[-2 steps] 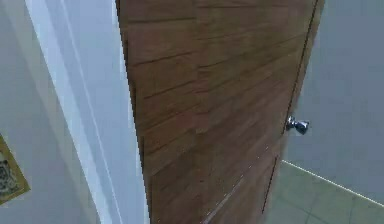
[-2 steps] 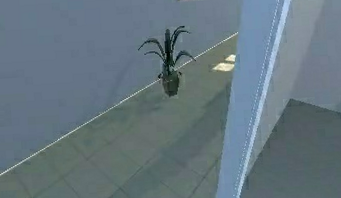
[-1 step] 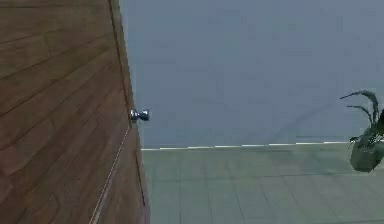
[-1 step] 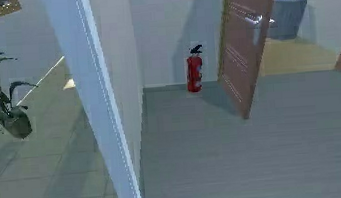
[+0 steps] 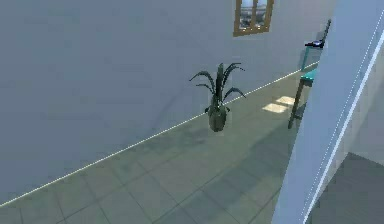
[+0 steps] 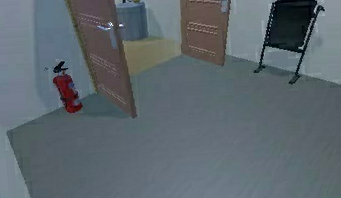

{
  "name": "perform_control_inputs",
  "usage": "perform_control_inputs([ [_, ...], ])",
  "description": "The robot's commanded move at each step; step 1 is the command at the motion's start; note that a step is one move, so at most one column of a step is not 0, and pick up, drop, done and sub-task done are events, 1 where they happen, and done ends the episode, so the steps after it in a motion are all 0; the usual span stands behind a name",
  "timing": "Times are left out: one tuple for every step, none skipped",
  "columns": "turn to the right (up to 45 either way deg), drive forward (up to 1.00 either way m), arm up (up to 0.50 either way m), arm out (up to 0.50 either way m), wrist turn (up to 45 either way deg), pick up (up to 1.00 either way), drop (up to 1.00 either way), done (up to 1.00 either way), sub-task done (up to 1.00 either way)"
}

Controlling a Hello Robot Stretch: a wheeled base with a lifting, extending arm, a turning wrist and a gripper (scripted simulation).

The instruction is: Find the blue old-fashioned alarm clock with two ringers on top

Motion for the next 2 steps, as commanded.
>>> perform_control_inputs([
  [0.0,0.60,0.00,0.00,0.0,0.00,0.00,0.00,0.00],
  [-33.0,0.00,0.00,0.00,0.0,0.00,0.00,0.00,0.00],
])
